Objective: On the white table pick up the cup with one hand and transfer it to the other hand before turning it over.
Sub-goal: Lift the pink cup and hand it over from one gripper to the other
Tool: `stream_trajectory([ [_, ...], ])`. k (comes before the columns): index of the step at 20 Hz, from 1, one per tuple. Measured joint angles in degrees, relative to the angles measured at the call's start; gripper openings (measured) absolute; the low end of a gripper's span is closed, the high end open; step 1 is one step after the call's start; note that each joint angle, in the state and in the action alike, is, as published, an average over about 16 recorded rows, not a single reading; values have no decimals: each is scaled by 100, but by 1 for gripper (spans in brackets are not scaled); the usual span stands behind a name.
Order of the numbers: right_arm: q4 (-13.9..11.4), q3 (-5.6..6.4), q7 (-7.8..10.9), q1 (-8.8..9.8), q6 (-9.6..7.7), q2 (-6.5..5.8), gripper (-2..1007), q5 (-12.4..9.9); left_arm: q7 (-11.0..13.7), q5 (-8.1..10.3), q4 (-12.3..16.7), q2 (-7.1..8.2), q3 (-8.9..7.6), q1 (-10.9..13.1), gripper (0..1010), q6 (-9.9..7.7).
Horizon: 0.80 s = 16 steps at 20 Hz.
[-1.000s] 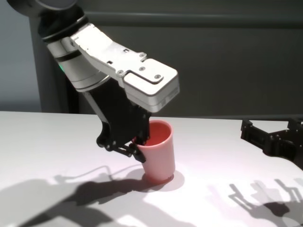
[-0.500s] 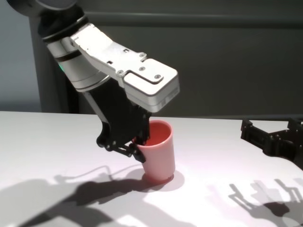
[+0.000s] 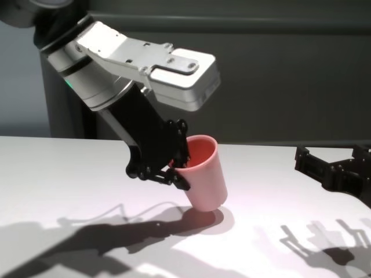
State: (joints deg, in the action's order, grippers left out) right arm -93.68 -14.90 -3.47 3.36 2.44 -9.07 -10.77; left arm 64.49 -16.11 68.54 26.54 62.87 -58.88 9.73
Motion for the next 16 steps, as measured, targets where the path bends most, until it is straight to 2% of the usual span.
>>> stream_trajectory([
  [3,0,0,0,0,0,0,1002,0,-160,252,83,97,-143,128,52,-101],
  [8,0,0,0,0,0,0,1002,0,-504,751,244,276,-475,442,52,-257],
  [16,0,0,0,0,0,0,1002,0,-1110,1675,519,531,-1166,1131,52,-390],
])
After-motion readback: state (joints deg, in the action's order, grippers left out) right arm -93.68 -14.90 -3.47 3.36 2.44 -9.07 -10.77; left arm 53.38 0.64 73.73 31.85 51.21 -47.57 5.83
